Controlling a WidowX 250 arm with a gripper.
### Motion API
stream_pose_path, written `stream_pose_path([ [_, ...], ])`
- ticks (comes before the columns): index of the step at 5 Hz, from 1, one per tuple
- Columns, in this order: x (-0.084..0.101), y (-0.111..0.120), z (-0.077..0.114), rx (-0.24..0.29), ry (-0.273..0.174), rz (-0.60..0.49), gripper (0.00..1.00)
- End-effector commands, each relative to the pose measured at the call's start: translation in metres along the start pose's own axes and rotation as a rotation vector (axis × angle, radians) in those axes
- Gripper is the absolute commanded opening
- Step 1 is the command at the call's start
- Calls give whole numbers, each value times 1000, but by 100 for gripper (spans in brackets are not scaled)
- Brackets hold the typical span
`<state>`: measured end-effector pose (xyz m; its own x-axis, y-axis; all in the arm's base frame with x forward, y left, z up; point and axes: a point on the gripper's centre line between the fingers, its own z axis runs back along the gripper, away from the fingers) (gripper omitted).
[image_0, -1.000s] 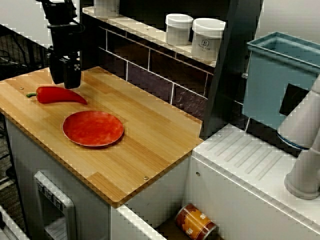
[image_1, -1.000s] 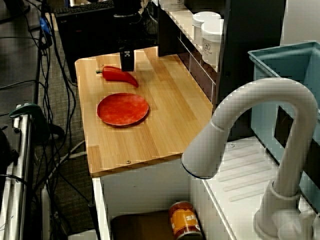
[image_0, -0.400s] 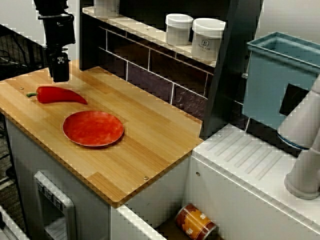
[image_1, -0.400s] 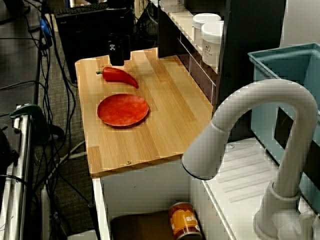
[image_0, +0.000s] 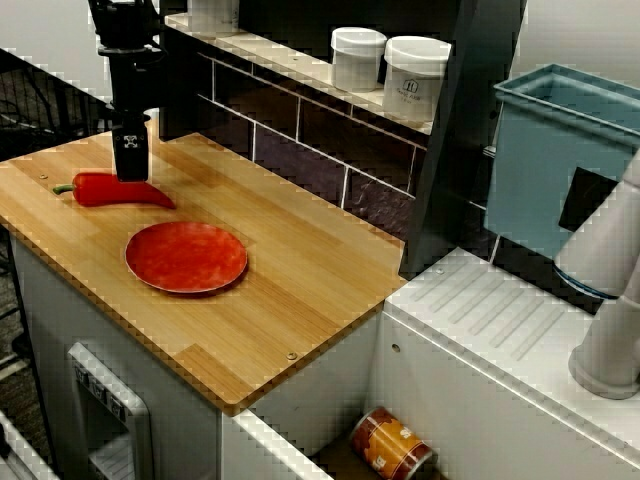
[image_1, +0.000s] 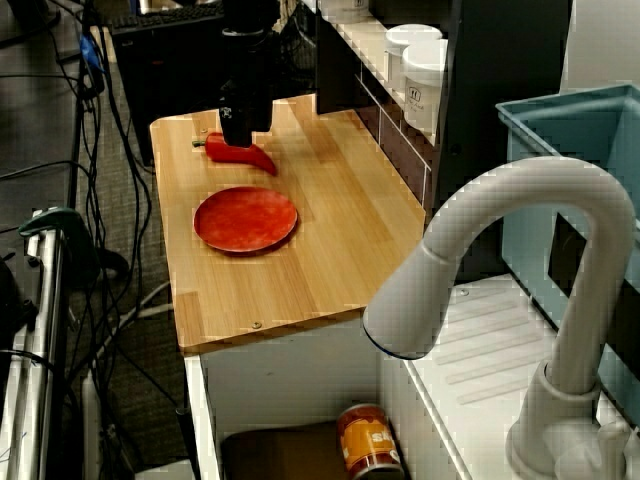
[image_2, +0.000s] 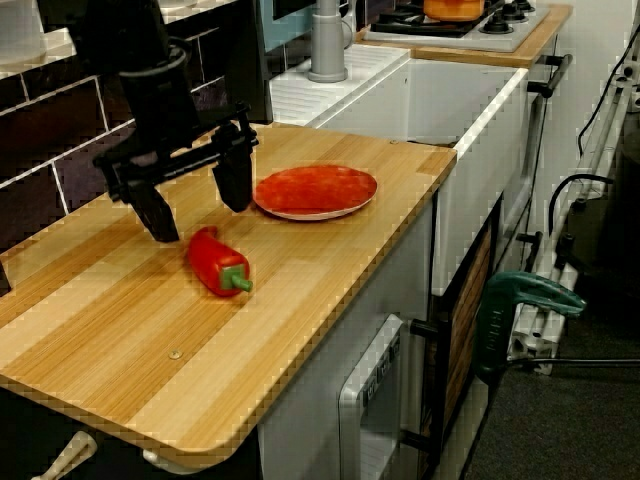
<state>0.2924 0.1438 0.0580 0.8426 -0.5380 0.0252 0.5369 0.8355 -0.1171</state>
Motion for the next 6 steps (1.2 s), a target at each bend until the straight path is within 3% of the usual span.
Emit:
stream_pose_path([
  [1, -10, -7, 29, 234, -87, -21, 100],
  [4, -13, -7, 27, 215, -62, 0, 100],
  [6, -25, 0, 24, 188, -63, 13, 100],
])
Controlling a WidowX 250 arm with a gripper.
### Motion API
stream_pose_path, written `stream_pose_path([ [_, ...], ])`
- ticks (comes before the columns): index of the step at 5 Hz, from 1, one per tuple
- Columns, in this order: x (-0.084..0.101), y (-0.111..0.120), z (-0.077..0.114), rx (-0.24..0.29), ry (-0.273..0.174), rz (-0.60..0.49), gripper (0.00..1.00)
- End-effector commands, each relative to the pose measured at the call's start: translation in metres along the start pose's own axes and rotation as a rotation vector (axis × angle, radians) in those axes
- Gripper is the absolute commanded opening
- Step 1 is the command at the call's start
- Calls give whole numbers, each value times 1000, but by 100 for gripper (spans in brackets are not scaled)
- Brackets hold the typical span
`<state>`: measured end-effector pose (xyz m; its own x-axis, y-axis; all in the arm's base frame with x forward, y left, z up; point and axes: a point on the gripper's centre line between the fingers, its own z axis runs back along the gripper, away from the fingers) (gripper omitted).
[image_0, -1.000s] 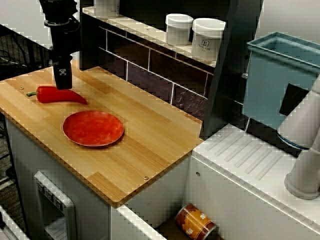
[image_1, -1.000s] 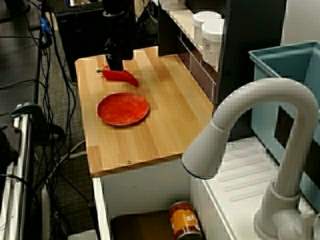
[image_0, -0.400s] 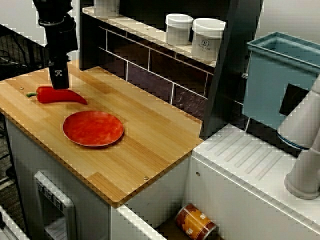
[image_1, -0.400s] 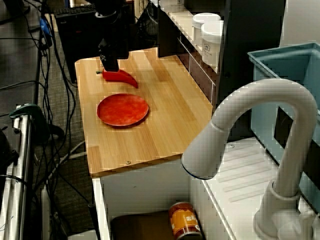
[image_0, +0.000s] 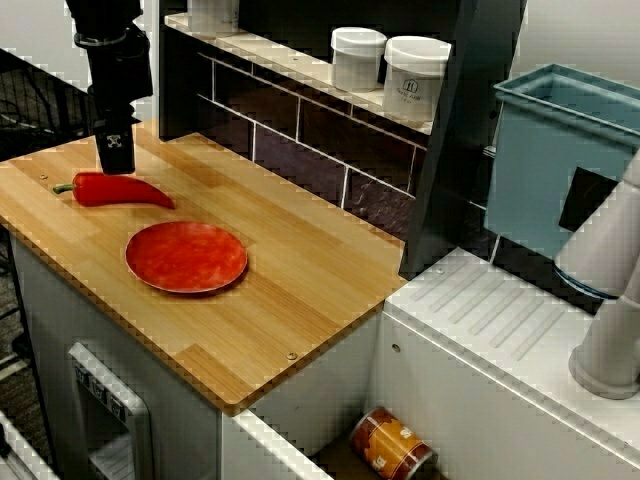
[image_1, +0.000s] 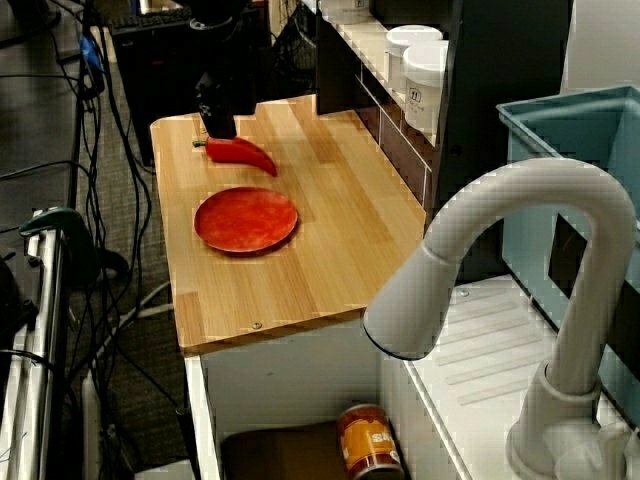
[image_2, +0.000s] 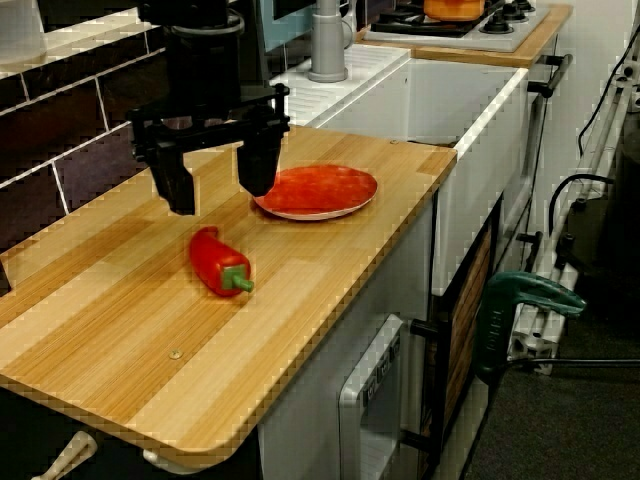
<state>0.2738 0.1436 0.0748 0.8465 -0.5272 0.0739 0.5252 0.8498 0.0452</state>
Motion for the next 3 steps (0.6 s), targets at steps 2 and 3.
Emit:
stream_pose_path([
  [2, -3, 9, -10, 87, -14, 21, 100],
  [3, 2, 13, -16, 102, -20, 44, 100],
])
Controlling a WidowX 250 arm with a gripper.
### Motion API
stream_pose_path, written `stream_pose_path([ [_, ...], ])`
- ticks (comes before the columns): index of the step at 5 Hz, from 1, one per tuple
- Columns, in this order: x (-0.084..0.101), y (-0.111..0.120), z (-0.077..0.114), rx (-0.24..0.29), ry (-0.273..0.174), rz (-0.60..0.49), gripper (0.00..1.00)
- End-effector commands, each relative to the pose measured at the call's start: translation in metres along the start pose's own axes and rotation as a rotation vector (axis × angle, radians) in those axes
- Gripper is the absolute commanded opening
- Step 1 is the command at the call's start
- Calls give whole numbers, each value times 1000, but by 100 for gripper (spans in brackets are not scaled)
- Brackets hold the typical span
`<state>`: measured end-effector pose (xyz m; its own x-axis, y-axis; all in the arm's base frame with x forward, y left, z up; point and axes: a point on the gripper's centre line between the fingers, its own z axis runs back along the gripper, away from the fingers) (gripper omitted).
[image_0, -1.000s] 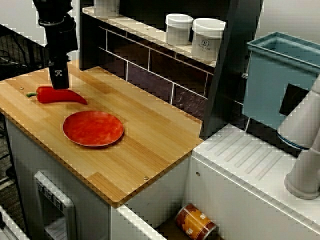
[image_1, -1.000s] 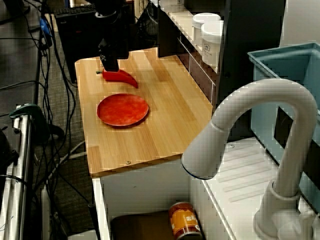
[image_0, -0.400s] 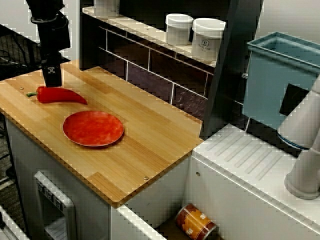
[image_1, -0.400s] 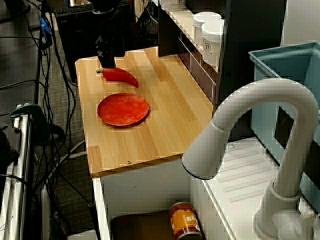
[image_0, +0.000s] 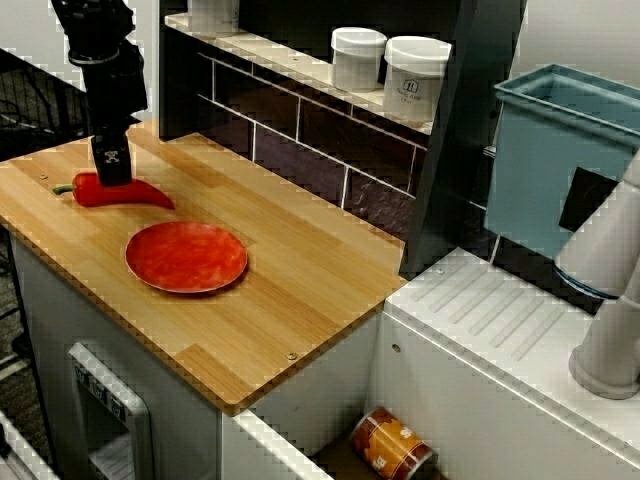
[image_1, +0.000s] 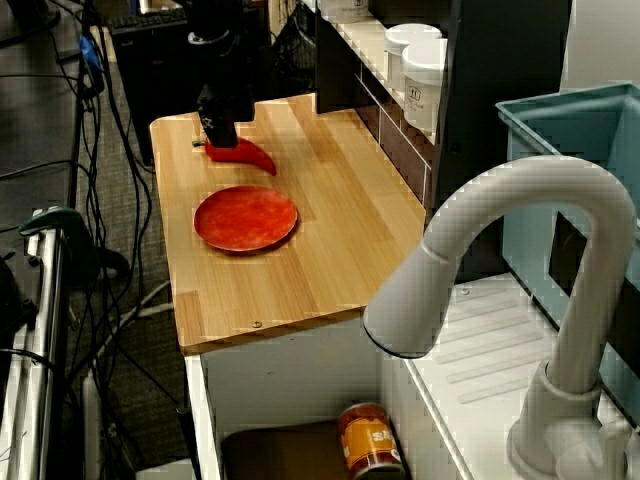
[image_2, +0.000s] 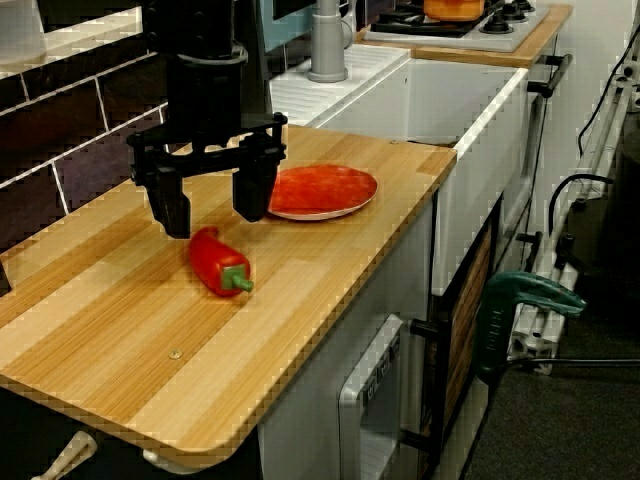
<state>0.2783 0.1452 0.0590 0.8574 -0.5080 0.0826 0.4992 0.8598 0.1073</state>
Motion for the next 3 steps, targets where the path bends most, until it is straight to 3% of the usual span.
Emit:
stream_pose_path([
  [1, 4, 16, -7, 39, -2, 39, 100],
  [3, 4, 24, -12, 30, 18, 46, 100],
])
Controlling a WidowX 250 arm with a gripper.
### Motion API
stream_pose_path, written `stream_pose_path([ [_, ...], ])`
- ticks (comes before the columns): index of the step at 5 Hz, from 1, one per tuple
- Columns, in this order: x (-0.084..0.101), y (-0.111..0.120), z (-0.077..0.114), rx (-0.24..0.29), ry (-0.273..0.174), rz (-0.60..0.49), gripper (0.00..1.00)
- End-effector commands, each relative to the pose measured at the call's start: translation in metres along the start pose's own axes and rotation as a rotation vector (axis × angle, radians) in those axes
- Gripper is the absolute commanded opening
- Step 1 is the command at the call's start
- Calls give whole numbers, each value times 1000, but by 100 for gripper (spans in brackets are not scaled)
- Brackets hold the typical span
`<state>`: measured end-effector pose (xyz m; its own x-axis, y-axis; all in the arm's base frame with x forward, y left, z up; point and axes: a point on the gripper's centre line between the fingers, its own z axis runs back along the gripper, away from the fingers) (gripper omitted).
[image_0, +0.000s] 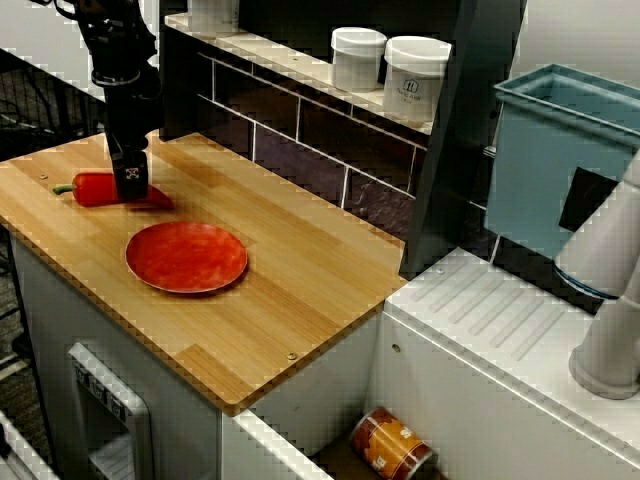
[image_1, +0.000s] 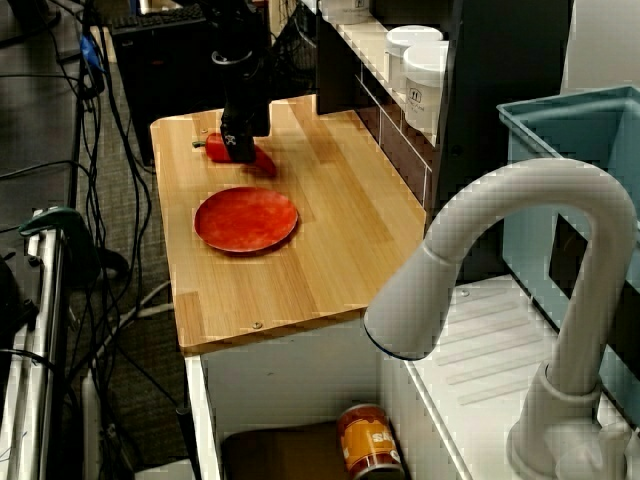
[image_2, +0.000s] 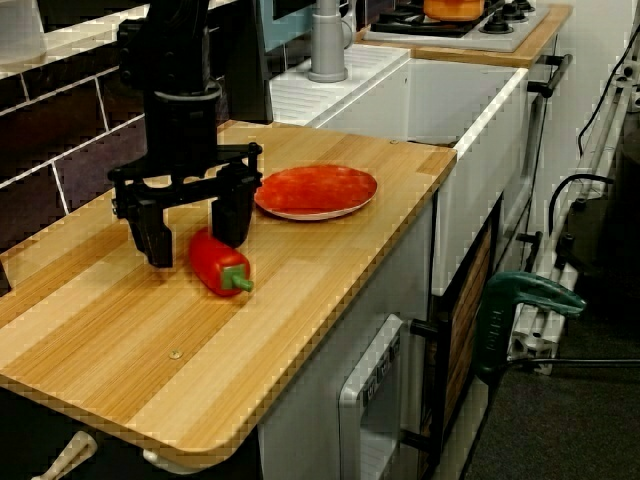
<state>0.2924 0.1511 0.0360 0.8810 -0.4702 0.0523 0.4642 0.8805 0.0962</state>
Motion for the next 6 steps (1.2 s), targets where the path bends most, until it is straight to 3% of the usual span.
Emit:
stream_pose_path([
  [1, -3, 15, 12, 26, -1, 20, 100],
  [2, -3, 14, 12, 22, 6, 14, 0],
  [4, -3, 10, 14, 15, 19, -4, 0],
  [5, 1, 8, 15, -27, 67, -7, 0],
  [6, 2, 7, 21, -32, 69, 7, 0],
])
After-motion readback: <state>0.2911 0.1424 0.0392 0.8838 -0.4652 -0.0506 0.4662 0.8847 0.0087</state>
